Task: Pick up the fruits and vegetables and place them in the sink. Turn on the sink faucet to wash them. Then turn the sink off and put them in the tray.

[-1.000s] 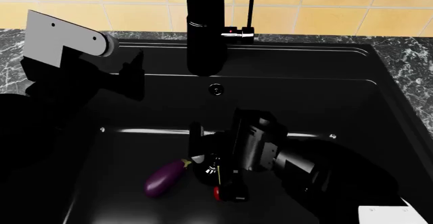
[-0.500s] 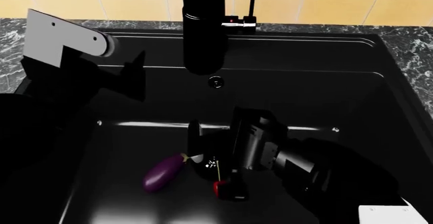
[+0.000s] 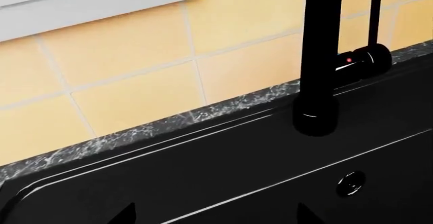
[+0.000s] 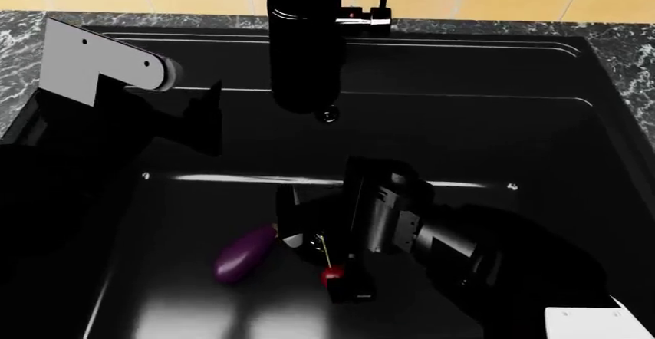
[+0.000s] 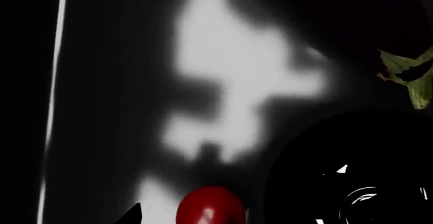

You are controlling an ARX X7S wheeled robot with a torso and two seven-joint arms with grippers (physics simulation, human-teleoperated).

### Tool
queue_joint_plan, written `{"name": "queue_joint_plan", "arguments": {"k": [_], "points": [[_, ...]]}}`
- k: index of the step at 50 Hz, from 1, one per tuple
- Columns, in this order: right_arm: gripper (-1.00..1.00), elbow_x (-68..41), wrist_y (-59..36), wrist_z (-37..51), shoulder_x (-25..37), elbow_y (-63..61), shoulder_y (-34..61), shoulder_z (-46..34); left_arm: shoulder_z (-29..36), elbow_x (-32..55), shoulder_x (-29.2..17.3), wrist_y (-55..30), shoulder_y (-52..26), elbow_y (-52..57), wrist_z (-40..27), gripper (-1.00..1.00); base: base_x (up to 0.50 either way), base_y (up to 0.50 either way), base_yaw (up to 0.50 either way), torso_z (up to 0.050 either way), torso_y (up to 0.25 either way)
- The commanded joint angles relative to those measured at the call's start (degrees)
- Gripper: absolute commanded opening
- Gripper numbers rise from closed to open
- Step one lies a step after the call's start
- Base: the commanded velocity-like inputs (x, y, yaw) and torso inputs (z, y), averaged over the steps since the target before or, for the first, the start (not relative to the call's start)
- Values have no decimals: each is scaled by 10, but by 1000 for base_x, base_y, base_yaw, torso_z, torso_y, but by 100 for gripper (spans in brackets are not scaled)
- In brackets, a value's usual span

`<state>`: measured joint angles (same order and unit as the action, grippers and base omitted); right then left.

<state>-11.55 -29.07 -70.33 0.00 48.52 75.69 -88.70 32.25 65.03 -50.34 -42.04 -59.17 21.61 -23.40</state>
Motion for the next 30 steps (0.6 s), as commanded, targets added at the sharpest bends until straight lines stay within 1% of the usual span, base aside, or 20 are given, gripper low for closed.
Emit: {"name": "queue_joint_plan", "arguments": {"k": [1, 5, 10, 20, 21, 30], "points": [[100, 15, -1, -33, 0, -2, -24, -6, -2, 3, 0, 1, 1, 0, 0, 100, 0, 0, 0, 0, 0], [100, 19, -1, -29, 0, -4, -27, -7, -2, 3, 2, 1, 1, -3, 0, 100, 0, 0, 0, 0, 0], [100, 53, 15, -68, 0, -8, -36, -10, -4, 6, 1, 0, -1, -3, -1, 100, 0, 0, 0, 0, 0], [100, 86, 22, -84, 0, -10, -46, -12, -5, 10, 1, -2, -2, -1, -4, 100, 0, 0, 0, 0, -3], [-100, 92, 23, -89, 0, -11, -47, -13, -6, 10, 0, -3, -2, -1, -4, 100, 0, 0, 0, 0, 0], [-100, 113, 22, -105, 0, -1, -48, -13, -8, 15, -1, -5, -5, 1, -7, 100, 0, 0, 0, 0, -2]]}}
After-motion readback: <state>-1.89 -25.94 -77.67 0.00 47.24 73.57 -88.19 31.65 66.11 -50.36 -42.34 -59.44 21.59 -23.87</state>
